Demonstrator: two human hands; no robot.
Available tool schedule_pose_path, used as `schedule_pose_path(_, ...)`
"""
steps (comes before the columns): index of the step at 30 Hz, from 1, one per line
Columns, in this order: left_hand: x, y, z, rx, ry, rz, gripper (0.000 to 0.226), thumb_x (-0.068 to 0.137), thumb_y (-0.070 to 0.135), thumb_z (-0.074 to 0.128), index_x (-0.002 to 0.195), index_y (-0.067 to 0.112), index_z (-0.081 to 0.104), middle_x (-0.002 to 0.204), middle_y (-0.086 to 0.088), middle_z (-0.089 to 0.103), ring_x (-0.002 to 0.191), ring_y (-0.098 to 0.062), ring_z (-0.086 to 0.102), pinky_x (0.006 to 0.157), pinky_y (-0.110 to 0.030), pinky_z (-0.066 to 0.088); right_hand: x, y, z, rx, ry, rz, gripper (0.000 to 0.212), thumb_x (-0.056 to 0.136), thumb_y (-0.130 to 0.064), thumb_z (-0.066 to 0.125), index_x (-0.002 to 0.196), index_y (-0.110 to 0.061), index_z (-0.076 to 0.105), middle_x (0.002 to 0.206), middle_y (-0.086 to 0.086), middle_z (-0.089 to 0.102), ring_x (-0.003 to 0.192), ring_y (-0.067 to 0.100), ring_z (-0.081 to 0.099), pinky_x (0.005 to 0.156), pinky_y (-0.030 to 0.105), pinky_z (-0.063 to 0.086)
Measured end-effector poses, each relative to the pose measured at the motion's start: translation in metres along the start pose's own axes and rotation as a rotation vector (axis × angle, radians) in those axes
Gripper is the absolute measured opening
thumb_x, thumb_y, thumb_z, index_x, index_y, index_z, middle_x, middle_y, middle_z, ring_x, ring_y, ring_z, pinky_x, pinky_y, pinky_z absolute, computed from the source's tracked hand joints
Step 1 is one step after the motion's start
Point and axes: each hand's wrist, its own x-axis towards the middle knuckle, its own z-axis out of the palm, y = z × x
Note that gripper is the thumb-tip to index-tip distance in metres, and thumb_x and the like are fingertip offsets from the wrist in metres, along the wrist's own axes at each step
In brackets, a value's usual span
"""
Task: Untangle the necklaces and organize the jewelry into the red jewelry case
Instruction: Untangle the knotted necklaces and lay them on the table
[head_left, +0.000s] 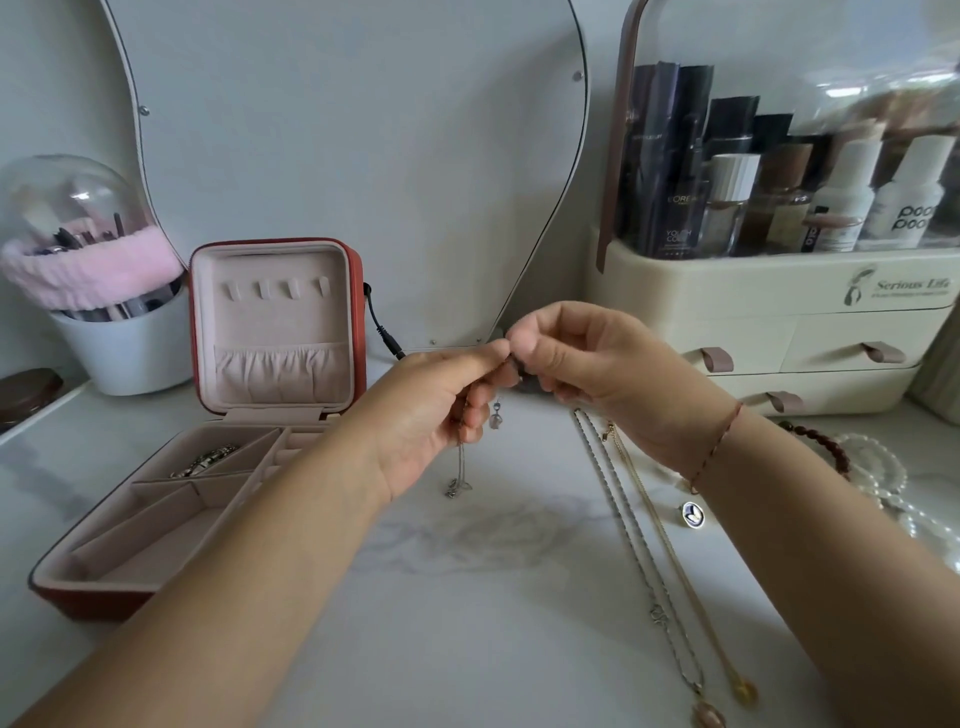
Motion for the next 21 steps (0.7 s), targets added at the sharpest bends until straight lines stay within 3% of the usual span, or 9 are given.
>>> schedule_pose_path(3, -0.0007, 0.0, -0.0003, 0.022, 0.004, 0.022, 0.022, 0.092, 0.029, 0.059, 0.077, 0.013, 0.064, 0.057, 0.002, 0.041, 0.047, -0.01, 0.036, 0.045, -0.018, 0.031, -0.0015, 0.0013, 0.004, -0.109, -0.06, -0.031, 0.028, 0.075, -0.02, 0.075, 0.098, -0.005, 0.065, 0.088, 0.012, 0.072, 0.078, 0.017, 0.065, 0.073, 0.025, 0.05)
schedule_pose_path(5, -0.0005, -0.0007, -0.0008, 0.034, 0.018, 0.033, 0.03, 0.092, 0.032, 0.058, 0.068, 0.015, 0.065, 0.057, 0.002, 0.041, 0.047, -0.009, 0.037, 0.045, -0.018, 0.032, -0.002, 0.0015, 0.0029, -0.134, -0.069, -0.003, 0.02, 0.077, -0.017, 0.074, 0.096, -0.01, 0.069, 0.086, 0.006, 0.073, 0.074, 0.009, 0.061, 0.066, 0.018, 0.047)
schedule_pose_path(9, -0.0014, -0.0006, -0.0003, 0.05, 0.046, 0.061, 0.043, 0.091, 0.036, 0.058, 0.054, 0.019, 0.069, 0.052, 0.005, 0.043, 0.045, -0.009, 0.039, 0.045, -0.018, 0.034, -0.0012, 0.0015, -0.0015, -0.11, -0.072, 0.075, 0.027, 0.075, -0.021, 0.075, 0.096, -0.003, 0.07, 0.078, 0.008, 0.066, 0.064, 0.009, 0.051, 0.062, 0.022, 0.041)
schedule_pose_path(12, -0.0033, 0.0, -0.0001, 0.148, 0.09, 0.102, 0.04, 0.092, 0.04, 0.057, 0.064, 0.014, 0.068, 0.05, 0.003, 0.051, 0.044, -0.01, 0.042, 0.045, -0.018, 0.036, -0.0008, 0.0011, -0.0036, -0.13, -0.04, 0.092, 0.03, 0.074, -0.023, 0.075, 0.092, 0.001, 0.068, 0.077, 0.016, 0.064, 0.063, 0.01, 0.049, 0.062, 0.023, 0.04)
schedule_pose_path(16, -0.0049, 0.0006, -0.0002, 0.246, 0.096, 0.114, 0.04, 0.09, 0.046, 0.057, 0.07, 0.013, 0.068, 0.051, 0.001, 0.059, 0.04, -0.011, 0.043, 0.042, -0.018, 0.034, -0.0007, 0.0008, -0.0035, -0.068, -0.023, 0.089, 0.017, 0.082, -0.018, 0.068, 0.087, -0.002, 0.066, 0.075, 0.009, 0.06, 0.068, 0.015, 0.049, 0.069, 0.026, 0.04)
schedule_pose_path(21, -0.0065, 0.0015, 0.0001, 0.213, 0.01, 0.138, 0.016, 0.092, 0.026, 0.059, 0.086, 0.013, 0.067, 0.059, -0.002, 0.067, 0.044, -0.011, 0.056, 0.04, -0.015, 0.036, -0.0001, 0.002, -0.0031, 0.058, 0.055, 0.101, 0.01, 0.089, -0.013, 0.06, 0.09, -0.005, 0.066, 0.083, 0.009, 0.065, 0.084, 0.021, 0.055, 0.083, 0.032, 0.044)
